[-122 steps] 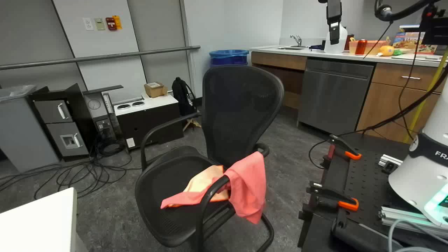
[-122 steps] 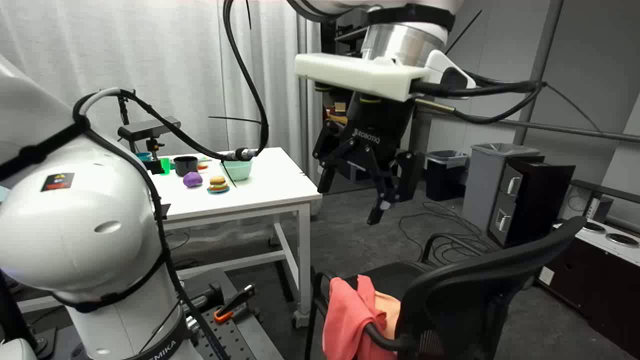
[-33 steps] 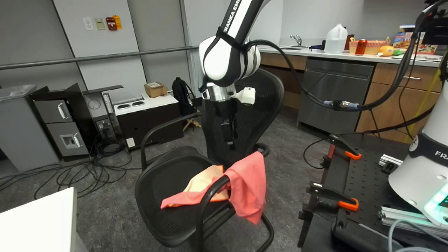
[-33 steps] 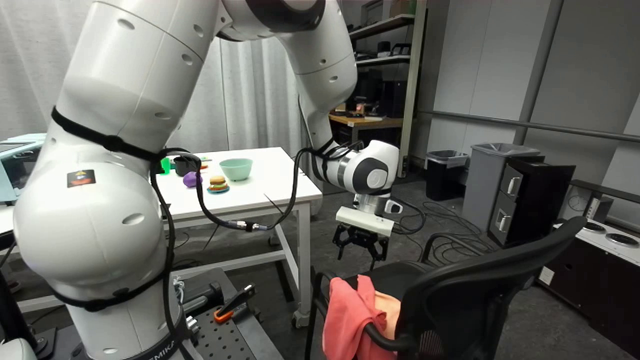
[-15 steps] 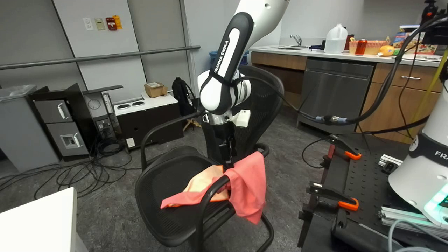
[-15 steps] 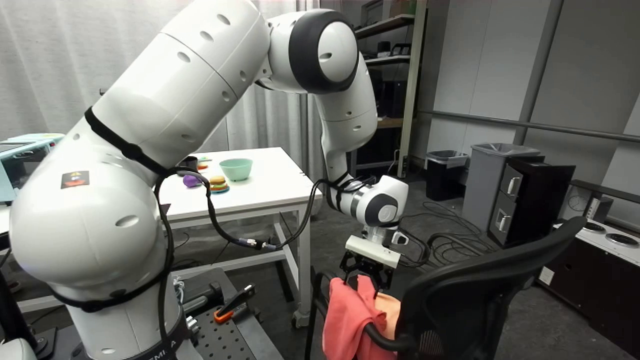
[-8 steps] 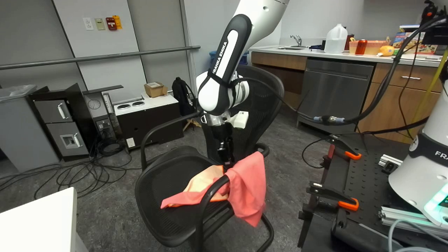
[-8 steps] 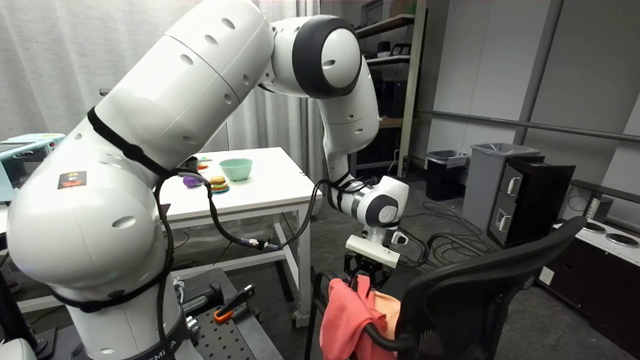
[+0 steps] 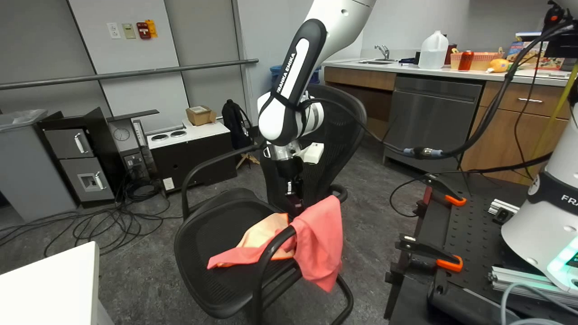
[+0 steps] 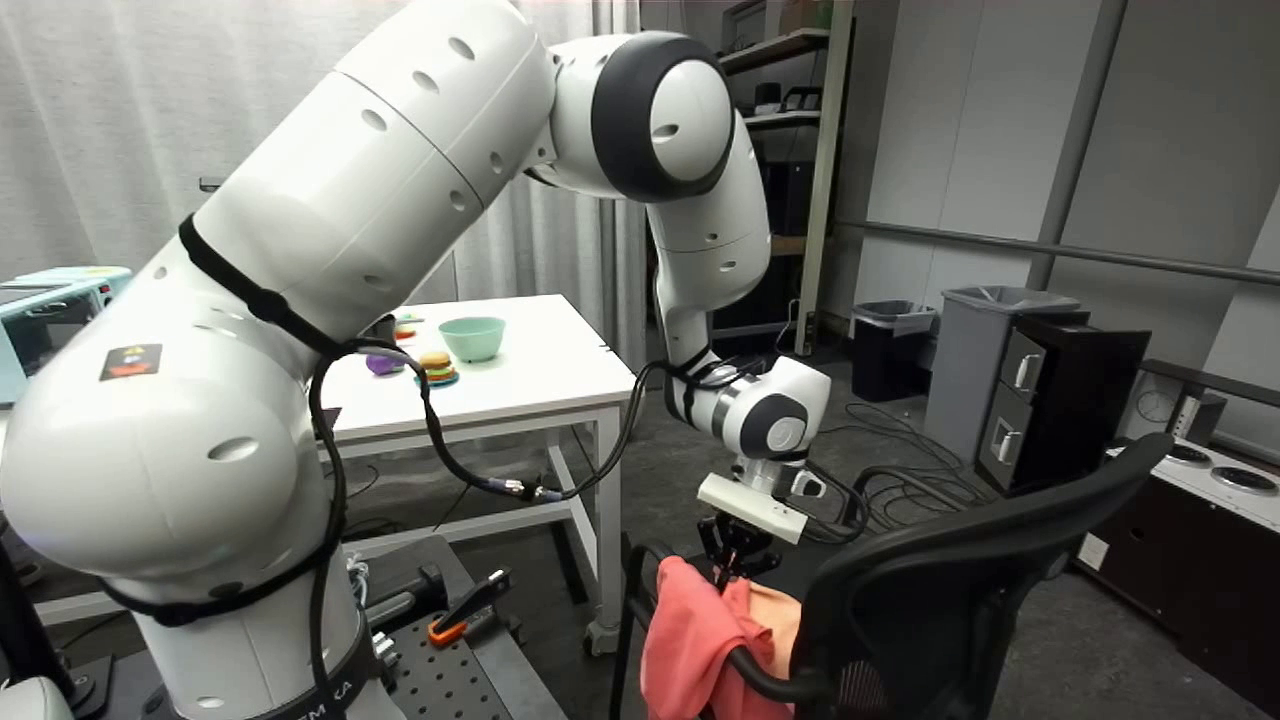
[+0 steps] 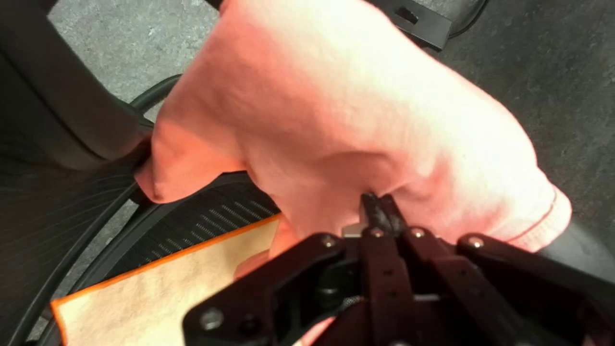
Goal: Put the orange cloth on the chair head rest
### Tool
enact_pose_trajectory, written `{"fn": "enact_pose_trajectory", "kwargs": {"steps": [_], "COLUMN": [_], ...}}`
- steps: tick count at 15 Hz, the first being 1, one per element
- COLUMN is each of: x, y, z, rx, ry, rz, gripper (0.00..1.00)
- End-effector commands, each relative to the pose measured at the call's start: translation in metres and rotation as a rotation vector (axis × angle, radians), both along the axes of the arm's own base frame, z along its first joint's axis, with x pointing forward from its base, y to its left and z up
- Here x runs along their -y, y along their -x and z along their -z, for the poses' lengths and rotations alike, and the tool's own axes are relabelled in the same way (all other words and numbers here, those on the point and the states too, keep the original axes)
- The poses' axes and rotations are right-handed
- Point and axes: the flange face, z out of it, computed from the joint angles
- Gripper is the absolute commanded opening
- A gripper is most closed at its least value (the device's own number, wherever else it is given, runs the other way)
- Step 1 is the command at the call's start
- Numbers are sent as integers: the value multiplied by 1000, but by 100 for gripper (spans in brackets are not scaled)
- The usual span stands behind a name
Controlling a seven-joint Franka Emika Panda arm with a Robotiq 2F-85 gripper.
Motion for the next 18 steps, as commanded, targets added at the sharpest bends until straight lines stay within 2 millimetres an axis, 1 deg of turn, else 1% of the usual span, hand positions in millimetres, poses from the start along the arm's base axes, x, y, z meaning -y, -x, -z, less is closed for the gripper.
{"fn": "enact_pose_trajectory", "kwargs": {"steps": [1,3,5,9,11,14,18], "x": [7,6,1,-13,-18,-16,-13], "y": [-6,-6,-4,3,5,4,10], "z": [-3,-8,-17,-45,-59,-93,-156], "rx": [-14,-9,-2,18,62,200,432], "ry": [-44,-72,-117,-203,-212,-162,-116], "rz": [40,56,66,57,43,22,25], "gripper": [0,0,0,0,0,0,0]}}
